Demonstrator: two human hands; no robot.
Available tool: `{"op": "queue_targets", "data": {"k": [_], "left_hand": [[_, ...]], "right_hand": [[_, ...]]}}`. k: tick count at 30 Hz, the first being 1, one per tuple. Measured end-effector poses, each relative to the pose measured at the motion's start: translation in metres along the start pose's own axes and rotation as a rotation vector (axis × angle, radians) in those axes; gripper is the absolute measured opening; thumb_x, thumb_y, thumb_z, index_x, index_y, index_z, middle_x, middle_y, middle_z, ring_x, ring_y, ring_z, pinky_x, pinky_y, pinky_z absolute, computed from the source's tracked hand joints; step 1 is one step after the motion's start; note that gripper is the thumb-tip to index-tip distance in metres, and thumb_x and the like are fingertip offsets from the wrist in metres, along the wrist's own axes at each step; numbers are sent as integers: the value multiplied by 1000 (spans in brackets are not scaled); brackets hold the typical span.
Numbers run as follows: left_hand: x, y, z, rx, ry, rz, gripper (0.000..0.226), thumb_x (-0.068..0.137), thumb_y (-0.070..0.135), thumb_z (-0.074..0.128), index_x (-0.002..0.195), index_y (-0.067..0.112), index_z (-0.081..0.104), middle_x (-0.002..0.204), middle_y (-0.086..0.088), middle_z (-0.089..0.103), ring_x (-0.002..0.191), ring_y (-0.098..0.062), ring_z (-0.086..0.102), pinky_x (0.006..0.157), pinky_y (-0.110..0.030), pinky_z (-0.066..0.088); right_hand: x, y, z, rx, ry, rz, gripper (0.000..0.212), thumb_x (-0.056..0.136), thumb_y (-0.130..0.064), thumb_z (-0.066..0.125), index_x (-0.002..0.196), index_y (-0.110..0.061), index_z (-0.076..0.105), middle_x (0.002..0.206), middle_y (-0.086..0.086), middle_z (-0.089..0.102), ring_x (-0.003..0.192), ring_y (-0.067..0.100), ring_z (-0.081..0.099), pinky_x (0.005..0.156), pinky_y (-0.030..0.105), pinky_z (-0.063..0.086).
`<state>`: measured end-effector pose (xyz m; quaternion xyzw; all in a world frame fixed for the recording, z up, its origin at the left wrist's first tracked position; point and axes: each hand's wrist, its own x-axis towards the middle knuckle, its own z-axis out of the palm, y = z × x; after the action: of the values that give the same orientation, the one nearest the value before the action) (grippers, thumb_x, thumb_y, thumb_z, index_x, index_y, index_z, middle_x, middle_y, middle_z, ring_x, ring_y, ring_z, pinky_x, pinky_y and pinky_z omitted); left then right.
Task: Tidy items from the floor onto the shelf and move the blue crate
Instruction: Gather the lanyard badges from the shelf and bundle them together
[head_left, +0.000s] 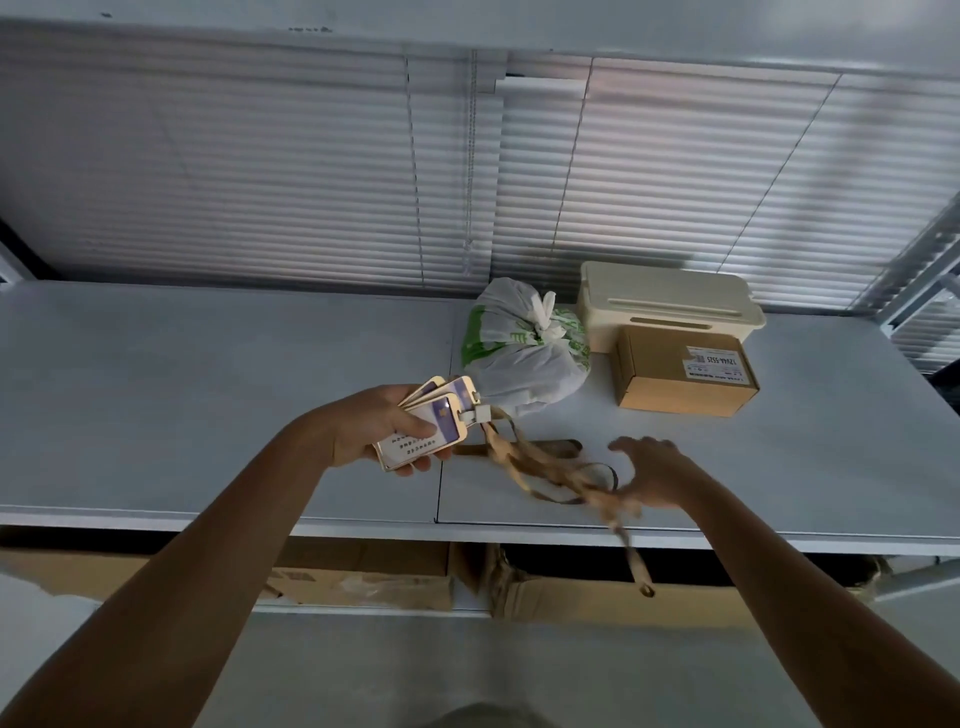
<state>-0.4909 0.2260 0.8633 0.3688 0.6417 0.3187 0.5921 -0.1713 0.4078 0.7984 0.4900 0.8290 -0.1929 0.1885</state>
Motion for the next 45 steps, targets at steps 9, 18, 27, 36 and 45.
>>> {"op": "queue_targets", "data": {"k": [9,18,27,36,45], "left_hand": [[-8,15,34,-129,-140,51,31,84,12,64,115,9,63,101,-16,74,79,-24,71,66,-33,60],[-27,-10,46,-225,-166,10,35,79,8,66,113,2,62,99,-18,70,81,-26,70,67,-34,60],[-53,-14,23,-338,-183,-7,24,94,6,54,116,1,62,101,-20,73,77,-25,70,64,-31,58],[-62,-13,0,-247,-203,-18,22,95,16,57,114,5,63,98,-15,74,77,-22,70,65,-30,59],[-53,3,-23,-155,-247,-65,40,90,23,63,123,0,58,107,-18,73,87,-25,72,72,-31,60]], "right_hand": [[-40,-118,-37,818,158,-681,55,95,-47,45,143,-20,47,141,1,53,132,16,48,109,39,42],[-43,-154,-10,362,310,-912,40,91,-27,60,125,-10,50,134,13,56,125,37,56,101,58,46],[-56,-163,-19,857,12,-670,27,85,-29,71,109,-22,61,94,19,69,73,27,62,68,52,53],[-59,-192,-17,931,45,-629,21,87,-19,70,102,-10,61,83,8,66,72,18,61,64,30,50],[-41,-202,-26,1018,-29,-648,17,87,-14,68,98,-8,57,85,21,61,74,33,53,61,35,47]]}}
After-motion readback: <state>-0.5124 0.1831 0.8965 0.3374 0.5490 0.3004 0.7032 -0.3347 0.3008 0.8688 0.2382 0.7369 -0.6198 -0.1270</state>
